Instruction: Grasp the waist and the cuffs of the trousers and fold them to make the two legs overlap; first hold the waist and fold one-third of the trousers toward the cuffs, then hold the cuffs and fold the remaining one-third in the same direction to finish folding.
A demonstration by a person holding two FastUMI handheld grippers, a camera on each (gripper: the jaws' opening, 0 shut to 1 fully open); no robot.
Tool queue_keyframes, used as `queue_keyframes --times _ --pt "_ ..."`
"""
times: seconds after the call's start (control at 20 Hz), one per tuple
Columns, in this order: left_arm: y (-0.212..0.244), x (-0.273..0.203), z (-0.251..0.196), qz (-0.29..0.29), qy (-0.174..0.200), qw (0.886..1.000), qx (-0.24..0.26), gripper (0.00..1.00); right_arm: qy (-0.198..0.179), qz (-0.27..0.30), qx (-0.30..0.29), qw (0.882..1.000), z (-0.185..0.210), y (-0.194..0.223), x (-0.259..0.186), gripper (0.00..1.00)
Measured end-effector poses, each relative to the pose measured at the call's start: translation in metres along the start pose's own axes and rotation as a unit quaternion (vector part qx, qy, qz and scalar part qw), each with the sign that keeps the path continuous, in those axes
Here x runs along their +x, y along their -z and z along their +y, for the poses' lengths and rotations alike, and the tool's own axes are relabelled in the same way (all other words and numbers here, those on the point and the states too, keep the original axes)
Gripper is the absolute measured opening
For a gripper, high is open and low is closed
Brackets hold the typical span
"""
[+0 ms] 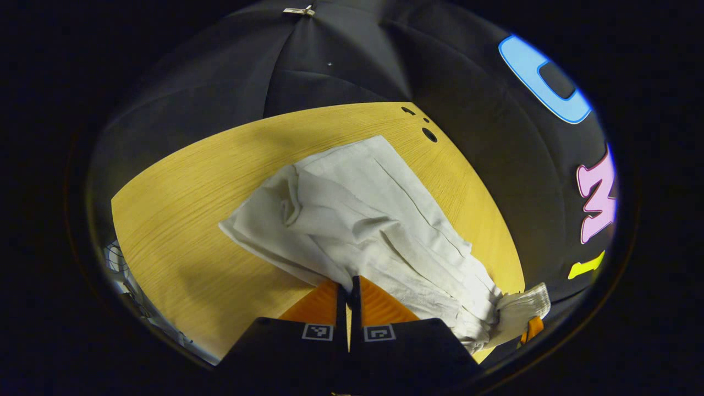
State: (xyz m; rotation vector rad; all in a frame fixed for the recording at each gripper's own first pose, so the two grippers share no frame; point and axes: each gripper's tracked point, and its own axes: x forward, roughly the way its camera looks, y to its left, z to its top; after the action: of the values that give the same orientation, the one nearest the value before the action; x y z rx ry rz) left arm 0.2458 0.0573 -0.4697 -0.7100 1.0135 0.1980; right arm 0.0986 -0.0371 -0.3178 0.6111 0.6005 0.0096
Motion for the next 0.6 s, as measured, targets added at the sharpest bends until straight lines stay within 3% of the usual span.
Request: queue_keyframes --times 0.2,0.35,0.55,0.6 --pt "0.0 0.0 0.0 0.001 -0.007 1.0 0.0 0.06 0.004 0.063 -0.019 0.998 -0.001 0.032 0.028 0.09" --pt "0.002 0.002 0.001 0.003 -0.012 1.0 -0.001 0.06 -0.015 0.113 -0.002 0.993 0.003 0.057 0.033 0.13" --pt "0.002 0.003 0.002 0.002 -0.016 1.0 -0.01 0.06 -0.066 0.106 0.002 0.992 0.013 0.049 0.02 0.35" --pt "0.001 0.002 0.003 -0.001 -0.016 1.0 -0.012 0.01 -0.09 0.108 0.001 0.99 0.019 0.042 0.016 0.4"
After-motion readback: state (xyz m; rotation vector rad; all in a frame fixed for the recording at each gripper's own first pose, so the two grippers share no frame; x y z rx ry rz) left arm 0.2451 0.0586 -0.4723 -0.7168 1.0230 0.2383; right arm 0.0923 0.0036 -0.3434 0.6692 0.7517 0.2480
